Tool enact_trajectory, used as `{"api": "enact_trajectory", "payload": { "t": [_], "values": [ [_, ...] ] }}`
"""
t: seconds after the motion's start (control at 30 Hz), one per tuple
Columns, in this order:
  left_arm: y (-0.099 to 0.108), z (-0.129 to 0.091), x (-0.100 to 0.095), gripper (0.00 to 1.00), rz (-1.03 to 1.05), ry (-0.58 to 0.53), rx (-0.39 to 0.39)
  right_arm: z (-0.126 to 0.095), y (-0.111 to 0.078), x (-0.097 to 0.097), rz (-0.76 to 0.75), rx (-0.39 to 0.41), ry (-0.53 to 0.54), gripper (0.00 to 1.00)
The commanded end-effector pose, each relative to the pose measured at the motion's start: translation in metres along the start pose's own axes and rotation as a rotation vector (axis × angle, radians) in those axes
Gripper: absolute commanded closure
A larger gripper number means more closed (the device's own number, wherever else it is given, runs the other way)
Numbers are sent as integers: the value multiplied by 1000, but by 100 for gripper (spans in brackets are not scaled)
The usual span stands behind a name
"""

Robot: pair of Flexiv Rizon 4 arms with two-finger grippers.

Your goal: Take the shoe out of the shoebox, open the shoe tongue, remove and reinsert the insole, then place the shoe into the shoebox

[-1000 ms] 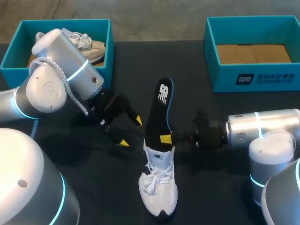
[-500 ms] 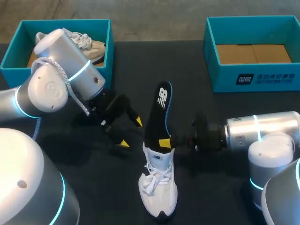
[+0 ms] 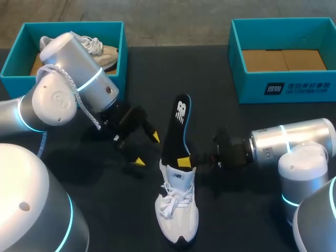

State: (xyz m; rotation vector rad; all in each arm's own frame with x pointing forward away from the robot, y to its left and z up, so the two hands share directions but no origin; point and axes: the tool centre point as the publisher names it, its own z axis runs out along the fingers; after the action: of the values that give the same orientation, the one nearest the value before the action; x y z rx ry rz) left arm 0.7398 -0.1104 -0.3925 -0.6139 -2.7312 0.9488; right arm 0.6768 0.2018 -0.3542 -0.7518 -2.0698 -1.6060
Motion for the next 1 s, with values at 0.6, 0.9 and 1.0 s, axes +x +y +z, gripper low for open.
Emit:
{"api": "enact_trajectory", "payload": {
  "t": [0.6, 0.9, 1.0],
  "values": [
    [0, 3, 0, 0, -7, -4, -6, 4, 1, 1, -17, 4, 14, 92],
    [0, 3, 0, 0, -7, -4, -6, 3, 4, 2, -26, 6, 13, 91],
    [0, 3, 0, 0, -7, -4, -6, 3, 5, 1, -27, 4, 11, 80]
  ]
}}
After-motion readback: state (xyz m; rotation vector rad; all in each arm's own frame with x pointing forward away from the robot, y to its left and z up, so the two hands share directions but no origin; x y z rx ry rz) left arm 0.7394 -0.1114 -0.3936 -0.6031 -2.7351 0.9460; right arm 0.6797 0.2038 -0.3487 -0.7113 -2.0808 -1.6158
